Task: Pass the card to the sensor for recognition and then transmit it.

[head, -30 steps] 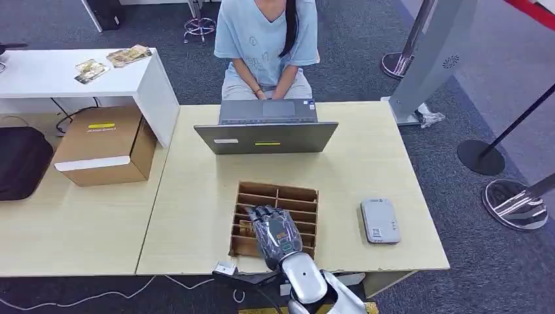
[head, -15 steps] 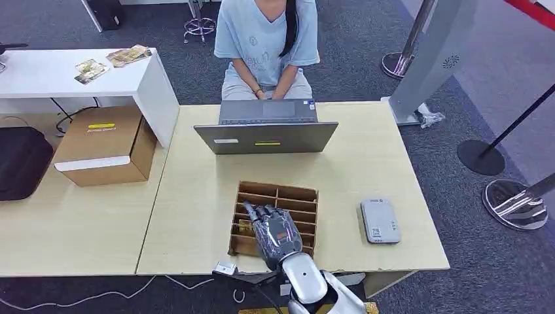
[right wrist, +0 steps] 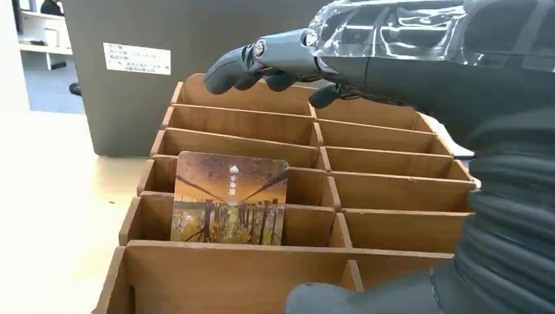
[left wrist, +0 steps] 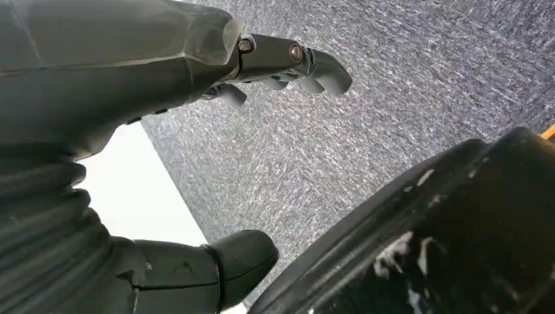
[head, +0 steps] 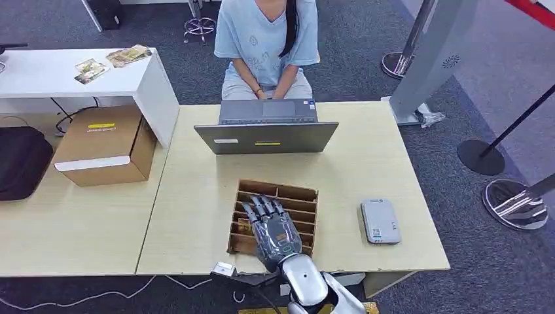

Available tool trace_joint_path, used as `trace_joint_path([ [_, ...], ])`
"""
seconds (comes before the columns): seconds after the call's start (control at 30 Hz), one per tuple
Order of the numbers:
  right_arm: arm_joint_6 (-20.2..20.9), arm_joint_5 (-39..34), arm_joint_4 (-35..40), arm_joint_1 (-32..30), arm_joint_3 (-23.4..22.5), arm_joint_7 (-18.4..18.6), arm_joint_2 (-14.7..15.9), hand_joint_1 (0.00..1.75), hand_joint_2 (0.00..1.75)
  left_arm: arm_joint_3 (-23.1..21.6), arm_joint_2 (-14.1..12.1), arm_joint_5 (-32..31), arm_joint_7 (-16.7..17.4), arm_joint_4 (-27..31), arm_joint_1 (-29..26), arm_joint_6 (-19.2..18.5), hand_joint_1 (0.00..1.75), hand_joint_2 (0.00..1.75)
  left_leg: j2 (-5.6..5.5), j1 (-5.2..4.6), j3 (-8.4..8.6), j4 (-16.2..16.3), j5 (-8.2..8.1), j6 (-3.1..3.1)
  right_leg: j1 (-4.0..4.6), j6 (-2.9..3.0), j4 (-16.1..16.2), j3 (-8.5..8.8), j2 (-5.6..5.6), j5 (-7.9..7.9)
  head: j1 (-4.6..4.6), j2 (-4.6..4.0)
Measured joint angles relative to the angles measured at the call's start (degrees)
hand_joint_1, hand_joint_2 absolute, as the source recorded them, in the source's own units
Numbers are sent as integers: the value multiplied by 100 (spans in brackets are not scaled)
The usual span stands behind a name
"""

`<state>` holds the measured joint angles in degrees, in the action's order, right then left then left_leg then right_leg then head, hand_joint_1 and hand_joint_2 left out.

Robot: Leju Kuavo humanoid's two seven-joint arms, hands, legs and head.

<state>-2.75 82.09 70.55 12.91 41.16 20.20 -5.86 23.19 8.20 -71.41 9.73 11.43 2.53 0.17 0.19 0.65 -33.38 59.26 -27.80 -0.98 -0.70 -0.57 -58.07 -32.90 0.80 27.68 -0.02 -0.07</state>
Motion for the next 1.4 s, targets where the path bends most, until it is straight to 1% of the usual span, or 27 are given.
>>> trace_joint_path([
  [0.17, -4, 0, 17, -2, 0, -33, 0, 30, 175, 2, 0, -11, 0, 0, 1, 0, 0, 175, 0, 0, 0, 0, 0, 0, 0, 0, 0, 0, 0, 0, 0, 0],
  [0.47, -15, 0, 28, -2, 0, -68, 0, 30, 175, 39, 0, -20, -37, 0, 1, 0, 0, 175, 0, 0, 0, 0, 0, 0, 0, 0, 0, 0, 0, 0, 0, 0],
  [0.67, -17, 0, 31, -2, 0, -74, 0, 33, 175, 39, 0, -46, -61, 0, 0, 0, 0, 175, 0, 0, 0, 0, 0, 0, 0, 0, 0, 0, 0, 0, 0, 0],
  [0.7, -18, 0, 31, -1, 0, -74, 0, 37, 175, 39, 0, -48, -61, 0, 0, 0, 0, 175, 0, 0, -1, 0, 0, 0, 0, 0, 0, 0, 0, 0, 0, 0],
  [0.8, -17, 0, 31, 1, 0, -74, -2, 40, 175, 42, 2, -57, -61, 0, 0, 0, 0, 175, 0, 0, -1, 0, 0, 0, 0, 0, 0, 0, 0, 0, 0, 0],
  [1.1, -17, 22, 0, 73, 0, -74, -11, 42, 175, 39, 7, -63, -66, 0, 1, 0, 0, 175, 0, 0, -1, 0, 0, 0, 0, 0, 0, 0, 0, 0, 0, 0],
  [1.17, -17, 26, -39, 115, 0, -74, -20, 38, 175, 42, 7, -63, -66, 0, 2, 0, 0, 175, 0, 0, -1, 0, 0, 0, 0, 0, 0, 0, 0, 0, 0, 0],
  [1.2, -17, 26, -57, 127, 0, -74, -20, 40, 175, 42, 7, -66, -66, 0, 2, 0, 0, 175, 0, 0, -1, 0, 0, 0, 0, 0, 0, 0, 0, 0, 0, 0],
  [1.27, -17, 28, -72, 136, 0, -74, -24, 30, 175, 42, 7, -79, -68, 0, 1, 0, 0, 175, 0, 0, -1, 0, 0, 0, 0, 0, 0, 0, 0, 0, 0, 0],
  [1.4, -17, 70, -127, 164, 0, -31, -33, 24, 175, 42, 7, -90, -68, 0, 1, -2, 0, 175, 0, 0, -1, 0, 0, 0, 0, 0, 0, 0, 1, 0, 0, 0],
])
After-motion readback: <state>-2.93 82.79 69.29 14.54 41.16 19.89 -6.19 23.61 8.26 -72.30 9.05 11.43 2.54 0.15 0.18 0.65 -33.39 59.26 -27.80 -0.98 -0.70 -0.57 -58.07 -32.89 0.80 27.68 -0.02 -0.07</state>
